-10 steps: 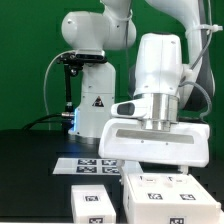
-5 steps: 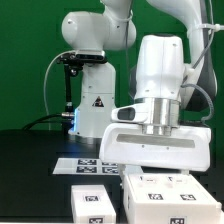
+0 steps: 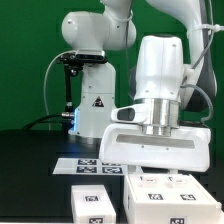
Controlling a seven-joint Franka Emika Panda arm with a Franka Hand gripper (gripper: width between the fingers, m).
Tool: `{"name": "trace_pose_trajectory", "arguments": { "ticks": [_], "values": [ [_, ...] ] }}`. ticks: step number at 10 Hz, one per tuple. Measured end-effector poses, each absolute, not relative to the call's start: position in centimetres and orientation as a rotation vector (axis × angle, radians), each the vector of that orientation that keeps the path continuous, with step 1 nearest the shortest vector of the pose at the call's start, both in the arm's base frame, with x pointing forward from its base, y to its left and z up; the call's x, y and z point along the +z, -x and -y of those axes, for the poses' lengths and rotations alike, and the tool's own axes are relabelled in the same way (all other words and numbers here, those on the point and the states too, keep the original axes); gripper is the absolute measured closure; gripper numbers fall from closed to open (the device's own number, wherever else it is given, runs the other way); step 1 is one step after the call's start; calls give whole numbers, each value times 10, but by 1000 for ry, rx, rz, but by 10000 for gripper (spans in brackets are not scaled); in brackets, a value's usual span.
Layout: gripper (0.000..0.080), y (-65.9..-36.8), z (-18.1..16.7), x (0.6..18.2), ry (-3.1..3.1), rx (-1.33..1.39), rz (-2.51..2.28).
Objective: Assemble cabinet
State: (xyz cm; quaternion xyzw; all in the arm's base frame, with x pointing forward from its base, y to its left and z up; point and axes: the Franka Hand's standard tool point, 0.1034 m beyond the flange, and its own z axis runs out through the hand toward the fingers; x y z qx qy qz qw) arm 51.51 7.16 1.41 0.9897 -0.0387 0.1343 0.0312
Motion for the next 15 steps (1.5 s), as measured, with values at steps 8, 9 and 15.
{"name": "trace_pose_trajectory", "arguments": {
  "ticks": [8, 9, 15],
  "values": [
    [580, -517, -84, 63, -3134, 97, 141],
    [580, -515, -82, 60, -3128, 98, 141],
    [579, -534, -77, 114, -3071, -213, 28]
  ]
}}
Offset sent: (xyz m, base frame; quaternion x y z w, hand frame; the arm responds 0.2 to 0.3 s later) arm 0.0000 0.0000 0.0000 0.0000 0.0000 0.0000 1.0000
